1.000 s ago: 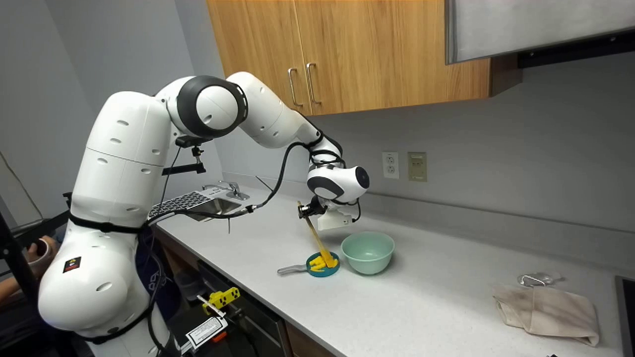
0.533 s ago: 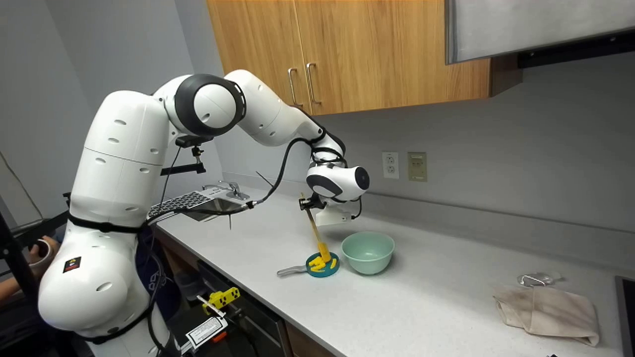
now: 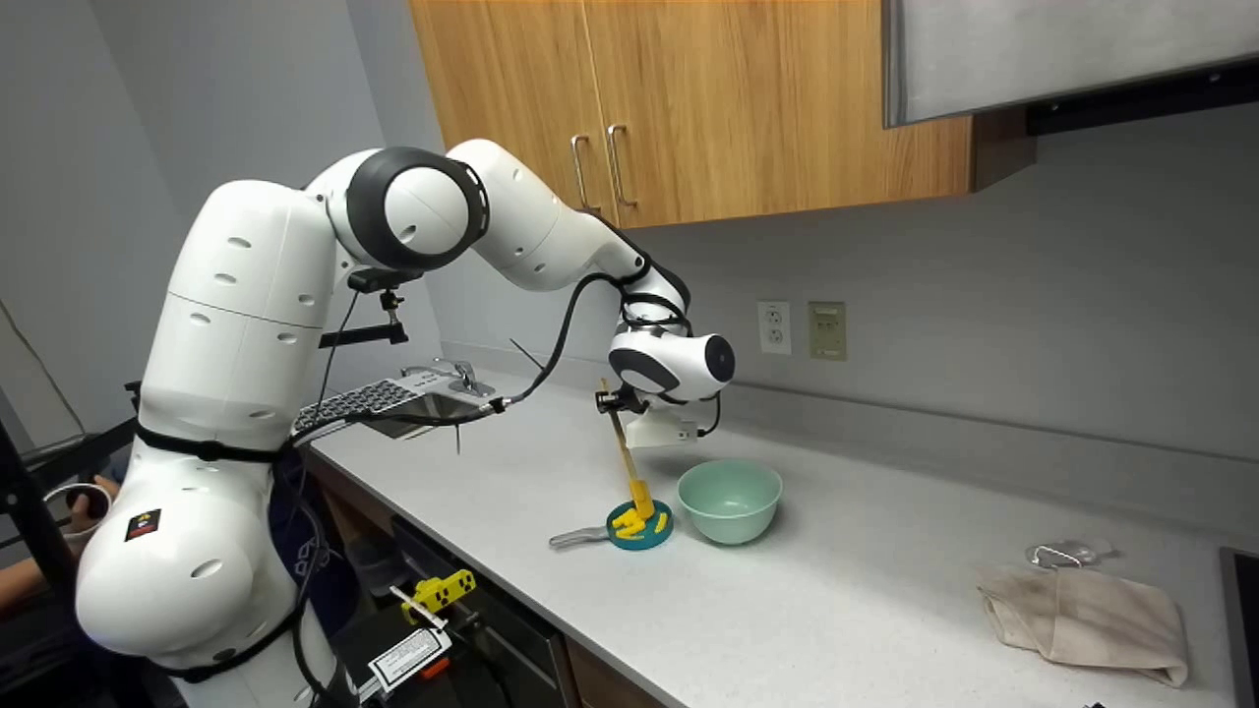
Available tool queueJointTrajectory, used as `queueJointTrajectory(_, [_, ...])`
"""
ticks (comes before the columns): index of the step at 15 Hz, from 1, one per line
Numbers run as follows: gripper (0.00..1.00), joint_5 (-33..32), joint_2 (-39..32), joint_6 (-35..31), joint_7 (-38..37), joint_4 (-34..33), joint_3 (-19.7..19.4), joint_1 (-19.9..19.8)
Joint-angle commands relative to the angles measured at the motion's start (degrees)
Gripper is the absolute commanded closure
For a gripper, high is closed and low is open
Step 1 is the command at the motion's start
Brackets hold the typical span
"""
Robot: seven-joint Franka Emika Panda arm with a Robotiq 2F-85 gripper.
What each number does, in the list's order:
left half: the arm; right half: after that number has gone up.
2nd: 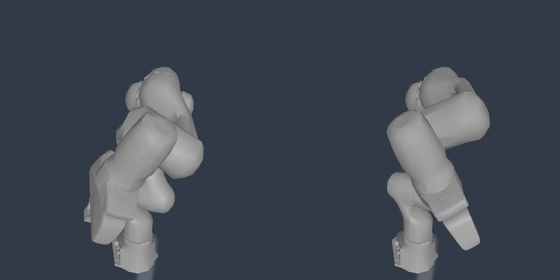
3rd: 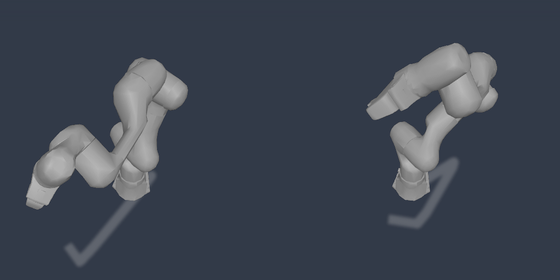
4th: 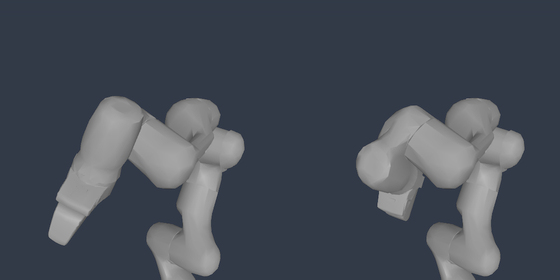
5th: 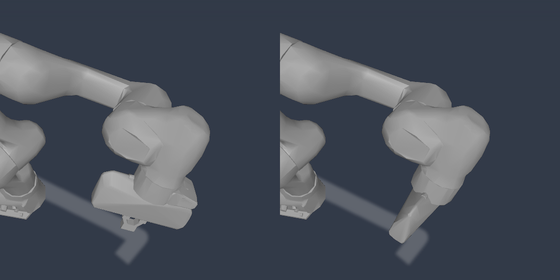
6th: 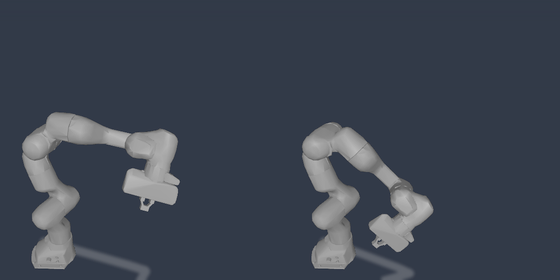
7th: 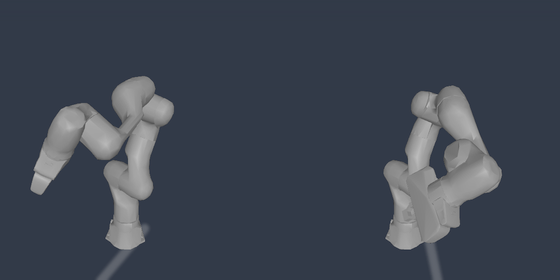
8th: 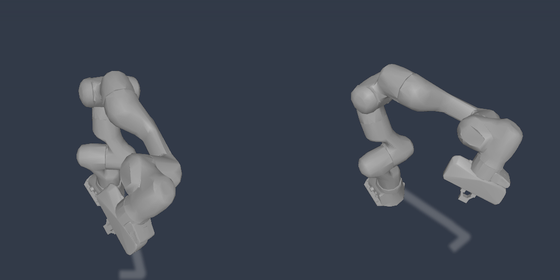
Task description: Use the wooden spatula to stir the yellow objects in the blue pan
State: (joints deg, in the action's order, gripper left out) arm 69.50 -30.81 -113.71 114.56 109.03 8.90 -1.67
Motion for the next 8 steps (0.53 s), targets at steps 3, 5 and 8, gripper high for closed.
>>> queueJointTrajectory(3, [0.96, 1.62, -0.44, 0.49, 1.24, -0.6, -1.52, 1.12])
queueJointTrajectory(5, [0.96, 1.51, -0.04, 0.31, 1.11, -0.16, -1.87, 0.98])
queueJointTrajectory(8, [0.96, 0.69, 0.81, -1.09, 1.09, 0.63, -2.75, 1.29])
